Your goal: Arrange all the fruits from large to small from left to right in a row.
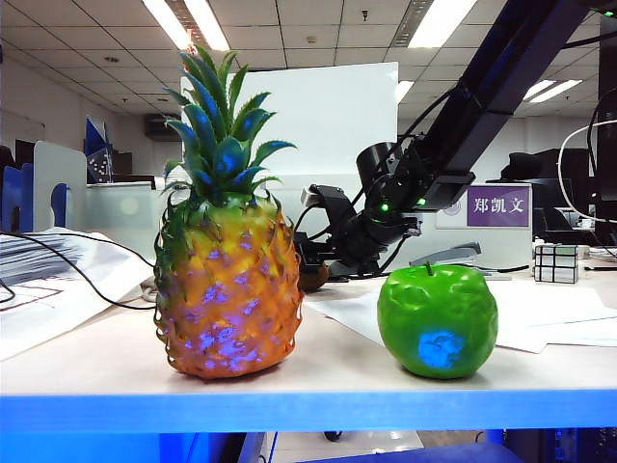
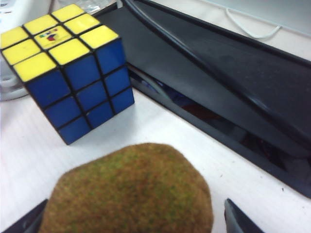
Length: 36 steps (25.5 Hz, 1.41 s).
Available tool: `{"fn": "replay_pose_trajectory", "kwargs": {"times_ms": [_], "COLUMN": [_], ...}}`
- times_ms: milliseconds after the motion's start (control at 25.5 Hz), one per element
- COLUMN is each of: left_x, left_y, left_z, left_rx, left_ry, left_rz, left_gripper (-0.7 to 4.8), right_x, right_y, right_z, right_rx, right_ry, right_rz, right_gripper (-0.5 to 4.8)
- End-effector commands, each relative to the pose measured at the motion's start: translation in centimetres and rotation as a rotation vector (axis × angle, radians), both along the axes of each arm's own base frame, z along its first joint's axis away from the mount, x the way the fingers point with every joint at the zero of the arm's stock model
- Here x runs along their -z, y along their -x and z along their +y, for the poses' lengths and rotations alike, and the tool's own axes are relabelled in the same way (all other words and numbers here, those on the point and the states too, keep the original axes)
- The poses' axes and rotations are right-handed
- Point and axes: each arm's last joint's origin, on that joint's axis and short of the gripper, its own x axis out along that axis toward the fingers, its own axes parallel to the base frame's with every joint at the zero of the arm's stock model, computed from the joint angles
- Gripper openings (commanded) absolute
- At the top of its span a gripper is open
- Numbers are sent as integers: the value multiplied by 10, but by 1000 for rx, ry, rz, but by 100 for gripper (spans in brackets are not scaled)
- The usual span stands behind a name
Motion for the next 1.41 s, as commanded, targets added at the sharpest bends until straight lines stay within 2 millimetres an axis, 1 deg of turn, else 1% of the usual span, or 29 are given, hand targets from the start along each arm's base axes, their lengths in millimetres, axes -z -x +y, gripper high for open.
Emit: {"fn": "replay_pose_trajectory", "kwargs": {"times_ms": [39, 78, 117, 157, 196, 274, 313, 352, 431, 509, 587, 705, 783, 822, 861, 901, 940, 979, 1018, 1057, 1096, 1136, 1175, 1214, 1253, 1292, 1331, 1370, 1410], "left_x": [-1, -1, -1, -1, 0, 1, 1, 1, 1, 1, 1, 1, 0, 0, -1, -1, -2, -3, -3, -3, -3, -3, -3, -3, -3, -3, -3, -3, -3], "left_y": [0, 0, 0, 0, 0, -1, -1, -1, -1, -1, -1, -1, -1, -1, -1, -1, -1, -1, 0, 0, 0, 0, 0, 0, 0, 0, 0, 0, 0], "left_z": [0, 0, 0, 0, 0, 1, 1, 1, 1, 1, 1, 1, 1, 1, 1, 1, 1, 1, 1, 1, 1, 1, 1, 1, 1, 1, 1, 1, 0], "left_rx": [-6, -6, -6, -6, -7, -29, -34, -34, -35, -35, -35, -36, -61, -61, -60, -58, -56, -53, -48, -48, -45, -43, -40, -39, -38, -34, -23, -17, -8], "left_ry": [-7, -7, -7, -7, -9, -11, -13, -17, -22, -24, -24, -23, -18, -17, -10, -5, 4, 4, 5, 7, 6, 9, 15, 16, 16, 16, 16, 18, 20], "left_rz": [-14, -13, -13, -12, -9, 1, 4, 1, -4, -6, -8, -10, -16, -18, -25, -23, -27, -30, -35, -34, -33, -30, -25, -23, -23, -23, -22, -23, -21], "left_gripper": [152, 152, 152, 152, 152, 152, 152, 152, 152, 152, 152, 152, 152, 152, 152, 152, 152, 152, 152, 152, 152, 152, 152, 152, 152, 152, 152, 152, 152], "right_x": [-6, -7, -8, -10, -11, -13, -15, -19, -35, -65, -104, -169, -200, -211, -228, -236, -252, -258, -268, -273, -280, -283, -285, -285, -280, -275, -263, -258, -244], "right_y": [-1, -1, -1, -1, 0, 1, 2, 2, 4, 9, 18, 46, 64, 71, 84, 91, 106, 113, 128, 138, 156, 167, 186, 198, 216, 227, 247, 255, 273], "right_z": [3, 4, 4, 7, 9, 13, 15, 15, 14, 10, 5, -9, -16, -19, -24, -27, -33, -36, -42, -46, -53, -58, -66, -71, -79, -84, -93, -97, -105], "right_rx": [-3, -6, -7, -11, -14, -25, -28, -27, -18, 15, 31, 63, 50, 46, 47, 46, 43, 42, 39, 38, 38, 39, 45, 55, 78, 97, 130, 151, 190], "right_ry": [-14, -19, -23, -30, -34, -42, -46, -50, -65, -64, -25, 61, 86, 93, 89, 91, 98, 100, 105, 109, 110, 107, 106, 106, 106, 106, 102, 102, 92], "right_rz": [-35, -45, -56, -73, -83, -100, -99, -96, -104, -138, -206, -253, -276, -290, -313, -321, -326, -327, -338, -351, -368, -375, -383, -391, -408, -419, -437, -443, -438], "right_gripper": [479, 340, 231, 180, 154, 18, -5, -6, -6, -6, -6, -6, -6, -6, -6, -6, -6, -6, -6, -6, -6, -6, -6, -6, -6, -6, -6, -6, -6]}}
